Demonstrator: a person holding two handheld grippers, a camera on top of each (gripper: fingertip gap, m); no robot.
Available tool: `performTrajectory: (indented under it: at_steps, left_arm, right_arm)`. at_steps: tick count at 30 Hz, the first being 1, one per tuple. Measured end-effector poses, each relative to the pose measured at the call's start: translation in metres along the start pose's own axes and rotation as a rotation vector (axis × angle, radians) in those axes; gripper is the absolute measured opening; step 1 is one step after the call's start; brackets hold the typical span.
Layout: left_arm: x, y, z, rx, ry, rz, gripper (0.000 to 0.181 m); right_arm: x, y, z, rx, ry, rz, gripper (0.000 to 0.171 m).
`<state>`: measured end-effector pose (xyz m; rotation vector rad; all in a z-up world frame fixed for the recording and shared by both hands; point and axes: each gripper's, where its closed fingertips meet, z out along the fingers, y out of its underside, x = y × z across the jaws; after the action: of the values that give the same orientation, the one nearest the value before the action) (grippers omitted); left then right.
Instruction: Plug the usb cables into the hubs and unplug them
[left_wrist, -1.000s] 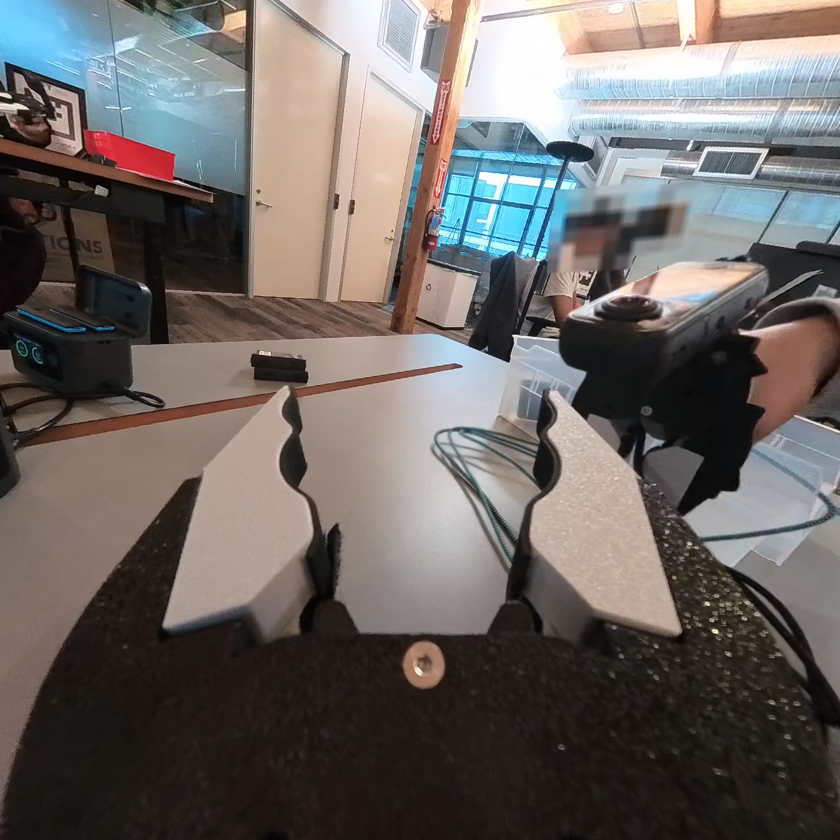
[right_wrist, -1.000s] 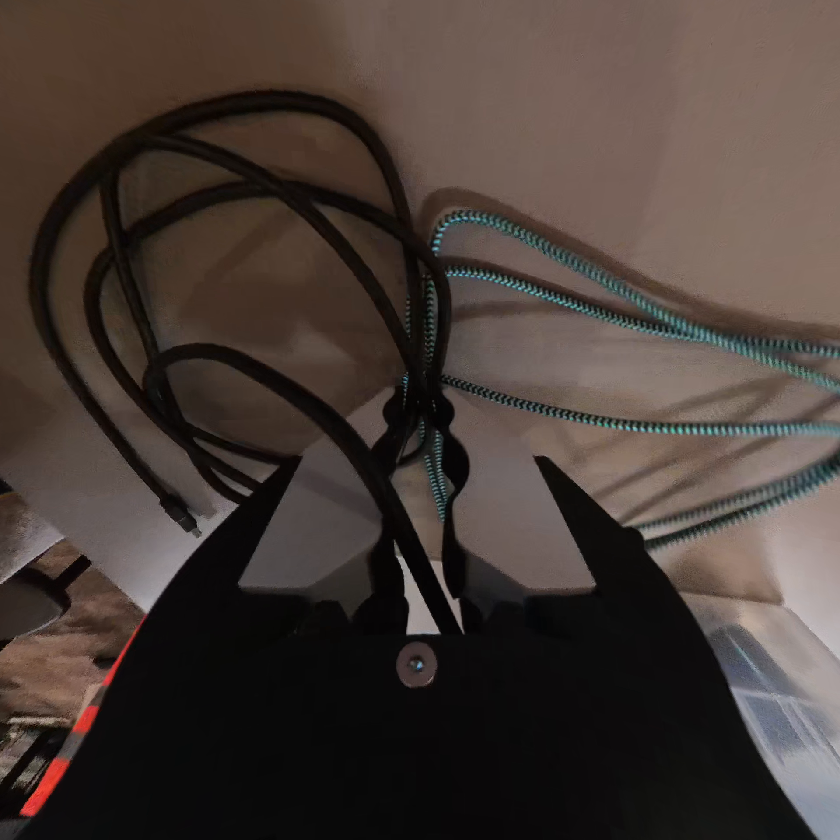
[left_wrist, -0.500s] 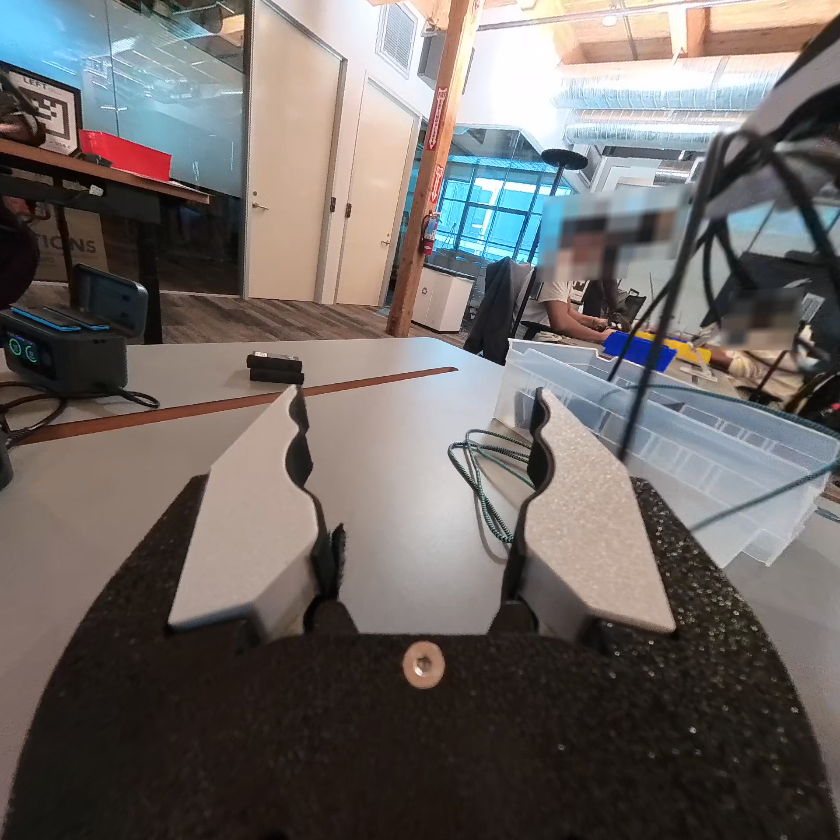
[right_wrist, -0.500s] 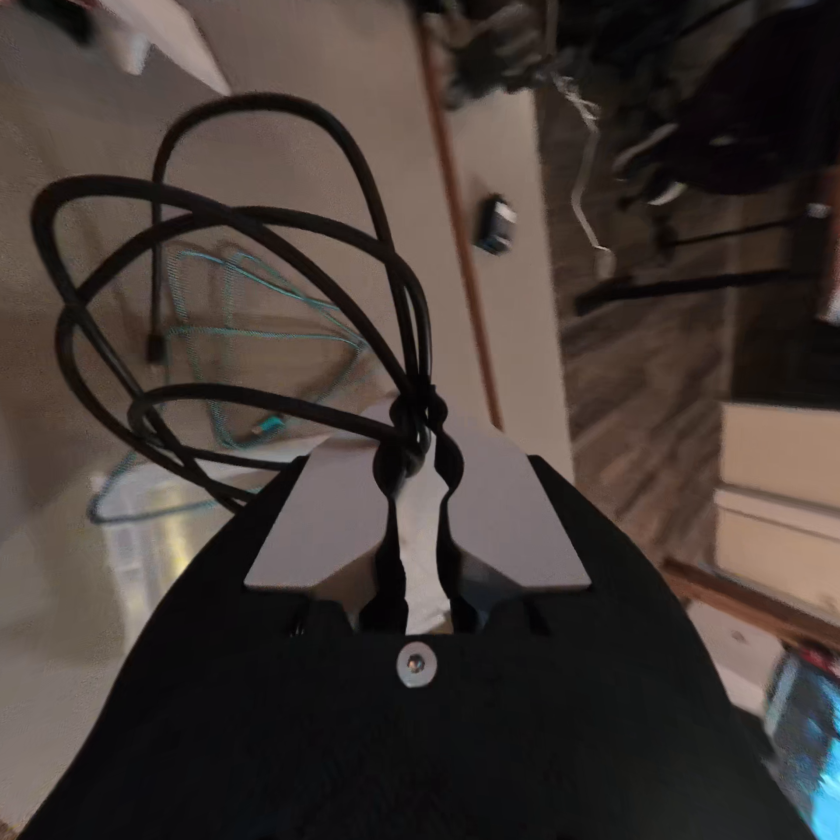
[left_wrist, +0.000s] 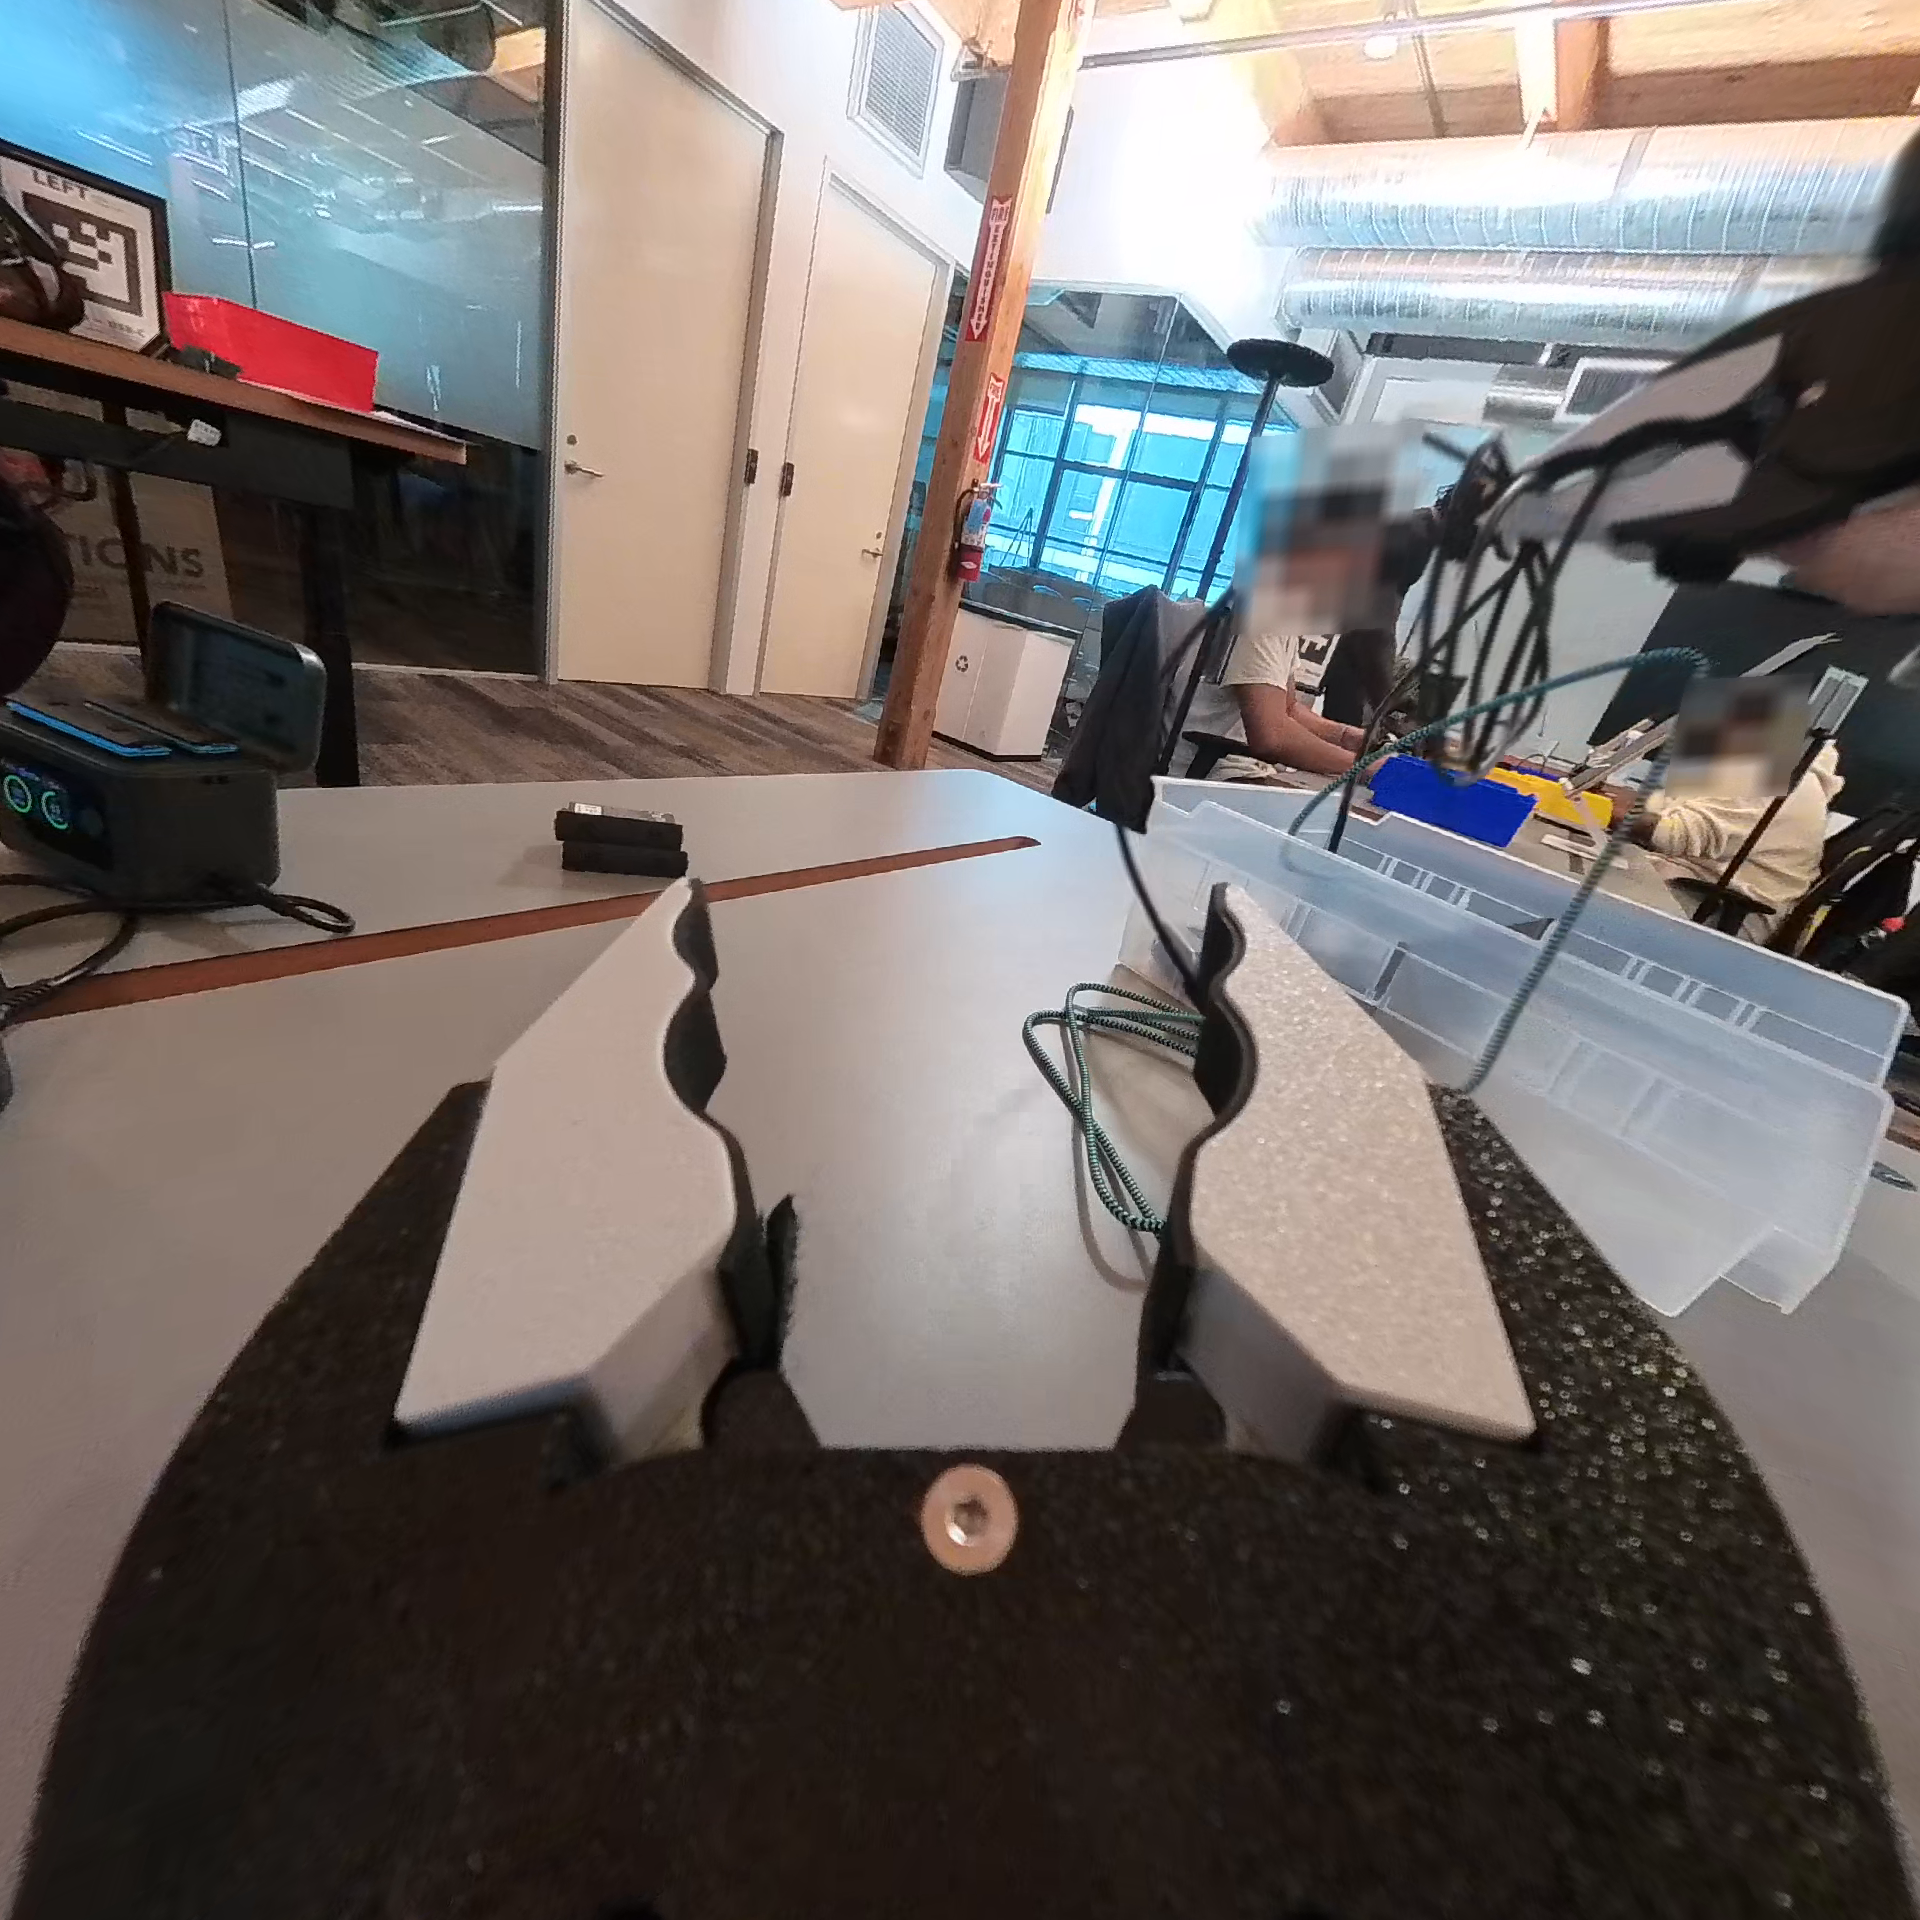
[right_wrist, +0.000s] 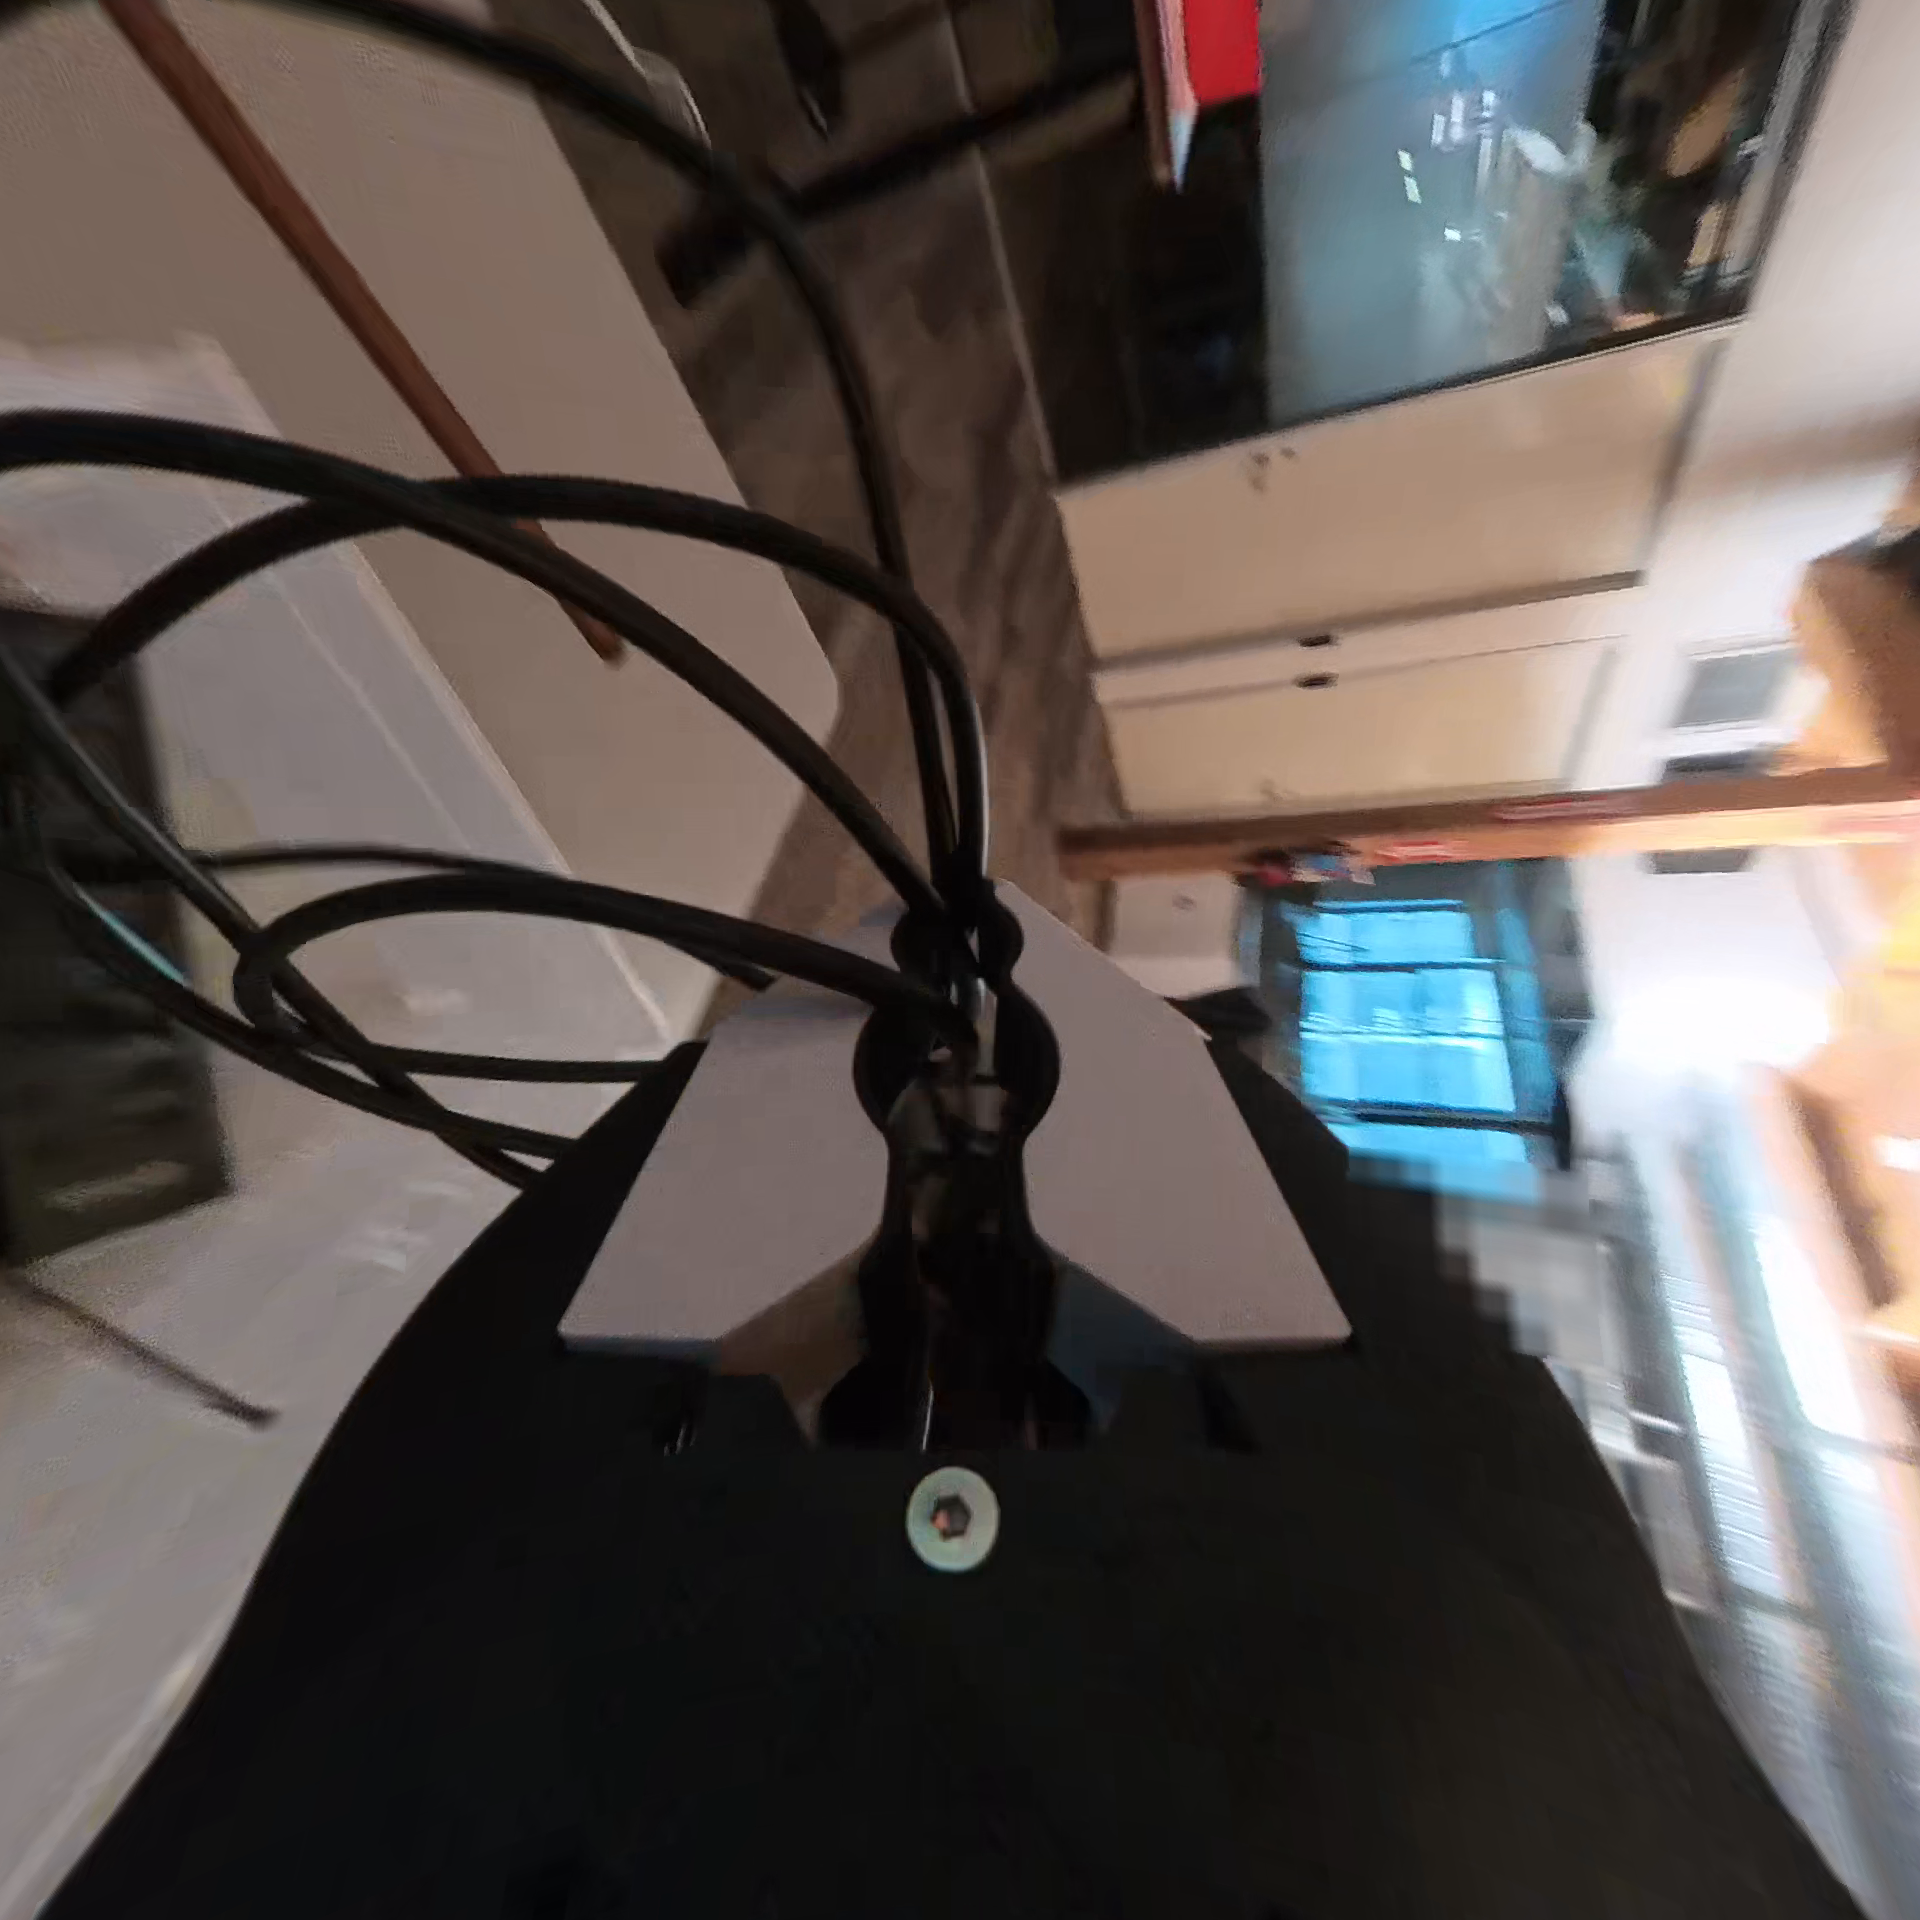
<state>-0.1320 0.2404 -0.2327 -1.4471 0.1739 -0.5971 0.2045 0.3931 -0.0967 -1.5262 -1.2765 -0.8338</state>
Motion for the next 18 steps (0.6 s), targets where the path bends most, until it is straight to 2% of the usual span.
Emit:
performTrajectory:
  at_steps: [3, 7, 12, 15, 18]
  left_arm:
    - [0.001, 0.001, 0.001, -0.005, 0.001, 0.008, 0.091]
    - [0.002, 0.002, 0.001, -0.011, 0.004, 0.017, 0.09]
    - [0.003, 0.002, 0.002, -0.015, 0.005, 0.019, 0.089]
    - [0.003, 0.003, 0.002, -0.017, 0.006, 0.018, 0.088]
    - [0.002, 0.003, 0.002, -0.021, 0.009, 0.011, 0.088]
  right_arm:
    - [-0.025, 0.017, 0.021, -0.098, 0.113, -0.275, 0.005]
    - [-0.089, 0.028, 0.05, -0.15, 0.044, -0.569, 0.004]
    - [-0.138, 0.022, 0.061, -0.135, -0.329, -0.341, 0.005]
    - [-0.166, 0.02, 0.055, -0.159, -0.529, -0.356, 0.005]
    - [-0.178, 0.018, 0.05, -0.215, -0.658, -0.332, 0.005]
